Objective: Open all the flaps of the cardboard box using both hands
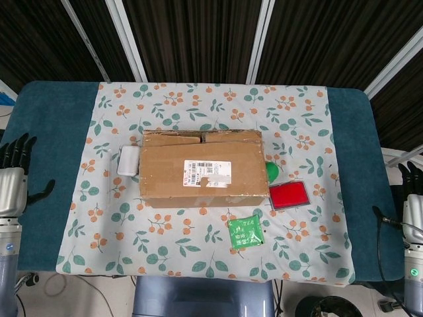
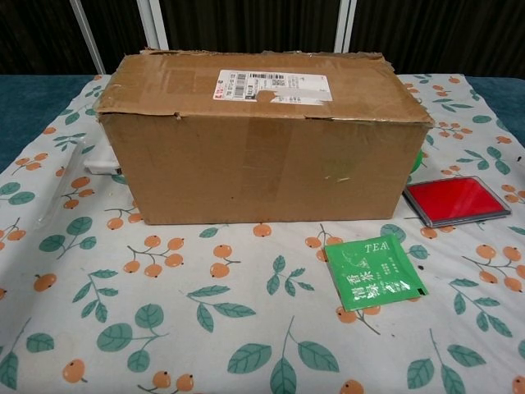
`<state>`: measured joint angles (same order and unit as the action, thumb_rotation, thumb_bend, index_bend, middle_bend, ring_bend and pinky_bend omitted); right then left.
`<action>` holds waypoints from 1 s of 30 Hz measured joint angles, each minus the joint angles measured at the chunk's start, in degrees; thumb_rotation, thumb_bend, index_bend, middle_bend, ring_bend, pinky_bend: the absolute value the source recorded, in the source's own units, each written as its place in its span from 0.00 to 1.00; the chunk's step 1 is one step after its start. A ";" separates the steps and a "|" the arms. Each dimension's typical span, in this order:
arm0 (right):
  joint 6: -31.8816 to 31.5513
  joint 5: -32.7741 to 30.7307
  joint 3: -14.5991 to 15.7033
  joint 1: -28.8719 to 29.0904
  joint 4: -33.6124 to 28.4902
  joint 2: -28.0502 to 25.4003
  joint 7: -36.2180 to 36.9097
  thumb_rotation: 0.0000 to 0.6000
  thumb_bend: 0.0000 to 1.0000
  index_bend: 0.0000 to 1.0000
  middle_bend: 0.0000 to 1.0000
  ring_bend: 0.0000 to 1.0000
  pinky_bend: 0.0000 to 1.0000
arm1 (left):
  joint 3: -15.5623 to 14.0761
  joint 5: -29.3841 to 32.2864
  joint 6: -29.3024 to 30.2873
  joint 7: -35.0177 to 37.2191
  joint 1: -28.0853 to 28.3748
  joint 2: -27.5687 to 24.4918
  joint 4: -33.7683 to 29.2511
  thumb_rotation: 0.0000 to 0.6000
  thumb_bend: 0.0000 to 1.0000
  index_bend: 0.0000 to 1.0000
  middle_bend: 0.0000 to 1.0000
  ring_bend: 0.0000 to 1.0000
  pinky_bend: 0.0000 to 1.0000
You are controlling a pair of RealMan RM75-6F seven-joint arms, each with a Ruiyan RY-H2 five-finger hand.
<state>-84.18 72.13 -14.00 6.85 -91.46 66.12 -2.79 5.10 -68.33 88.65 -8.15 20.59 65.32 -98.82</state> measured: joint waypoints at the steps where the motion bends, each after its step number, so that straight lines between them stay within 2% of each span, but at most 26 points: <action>1: -0.17 0.00 -0.08 0.00 -0.29 -0.24 -0.33 1.00 0.26 0.00 0.00 0.00 0.23 | -0.26 -0.53 0.06 0.59 -0.36 0.31 0.86 1.00 0.24 0.00 0.00 0.00 0.00; 5: -0.61 0.34 -1.13 0.64 -2.55 -1.64 -1.37 1.00 0.30 0.00 0.00 0.00 0.23 | -1.08 -2.39 -0.52 2.34 -1.30 1.26 3.65 1.00 0.24 0.00 0.00 0.00 0.00; 8: 0.71 1.10 -2.02 2.35 -4.89 -3.59 -2.63 1.00 0.42 0.00 0.01 0.01 0.23 | -1.22 -3.50 -0.95 3.18 -1.64 1.59 4.80 1.00 0.24 0.00 0.00 0.00 0.00; 12: 5.32 1.58 -3.76 6.27 -8.38 -6.79 -5.31 1.00 0.70 0.03 0.11 0.10 0.24 | -0.63 -3.45 -1.70 5.16 -2.08 1.63 5.24 1.00 0.24 0.00 0.00 0.00 0.00; 15: 10.30 1.12 -5.97 10.85 -10.99 -9.02 -7.73 1.00 0.89 0.06 0.15 0.15 0.25 | 0.09 -3.30 -2.43 6.33 -2.38 1.40 5.26 1.00 0.24 0.00 0.00 0.00 0.00; 17: 14.27 0.19 -7.65 14.53 -12.23 -10.11 -9.38 1.00 0.97 0.07 0.16 0.15 0.25 | 0.35 -3.35 -2.73 6.58 -2.53 1.28 5.28 1.00 0.24 0.00 0.00 0.00 0.00; 19: 18.03 -1.32 -9.02 17.88 -12.91 -10.70 -10.66 1.00 1.00 0.10 0.16 0.15 0.25 | 0.60 -3.33 -3.04 6.82 -2.65 1.25 5.30 1.00 0.24 0.00 0.00 0.00 0.00; 23: 27.30 -7.55 -11.54 26.60 -13.12 -10.87 -14.21 1.00 1.00 0.14 0.16 0.15 0.25 | 1.14 -3.27 -3.71 7.26 -2.86 1.19 5.28 1.00 0.24 0.00 0.00 0.00 0.00; 30: 37.15 -19.94 -12.75 40.11 -8.00 -6.85 -21.14 1.00 1.00 0.20 0.17 0.15 0.25 | 1.72 -3.32 -4.73 7.82 -3.13 1.17 5.17 1.00 0.24 0.00 0.00 0.00 0.00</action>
<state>-47.03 52.19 -26.75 46.95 -99.46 59.27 -23.93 6.81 -71.64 83.92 -0.33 17.46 66.48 -93.65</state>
